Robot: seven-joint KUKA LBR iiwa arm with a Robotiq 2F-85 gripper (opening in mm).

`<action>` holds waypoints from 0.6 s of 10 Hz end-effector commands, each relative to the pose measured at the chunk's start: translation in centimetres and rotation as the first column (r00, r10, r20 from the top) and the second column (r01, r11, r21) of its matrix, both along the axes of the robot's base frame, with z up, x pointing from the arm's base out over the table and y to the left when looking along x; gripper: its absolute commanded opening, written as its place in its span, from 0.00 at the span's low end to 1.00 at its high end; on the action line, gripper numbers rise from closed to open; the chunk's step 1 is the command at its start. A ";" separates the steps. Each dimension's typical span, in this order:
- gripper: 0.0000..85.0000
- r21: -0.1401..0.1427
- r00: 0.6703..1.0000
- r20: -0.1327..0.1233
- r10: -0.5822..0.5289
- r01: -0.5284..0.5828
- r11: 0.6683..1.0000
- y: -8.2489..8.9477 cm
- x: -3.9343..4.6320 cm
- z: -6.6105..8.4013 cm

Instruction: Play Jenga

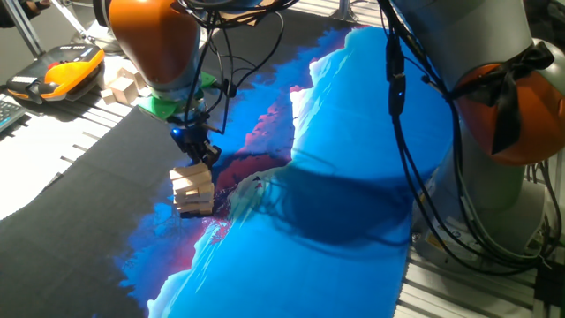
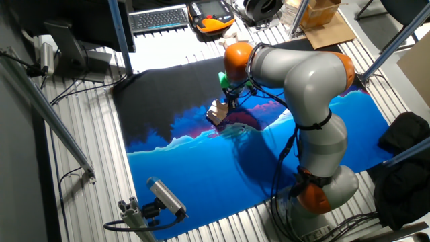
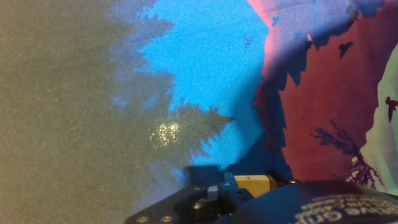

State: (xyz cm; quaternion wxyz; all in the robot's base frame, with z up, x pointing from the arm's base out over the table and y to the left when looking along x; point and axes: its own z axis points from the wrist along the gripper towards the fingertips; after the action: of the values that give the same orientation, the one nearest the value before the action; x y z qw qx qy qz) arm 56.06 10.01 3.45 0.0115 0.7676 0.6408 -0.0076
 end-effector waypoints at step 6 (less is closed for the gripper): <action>0.20 -0.002 1.000 -0.003 0.001 -0.001 1.000 -0.5 0.35 -0.1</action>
State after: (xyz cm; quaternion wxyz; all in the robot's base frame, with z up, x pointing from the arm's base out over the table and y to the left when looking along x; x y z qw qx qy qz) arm 56.41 9.47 3.37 0.0112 0.7674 0.6410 -0.0094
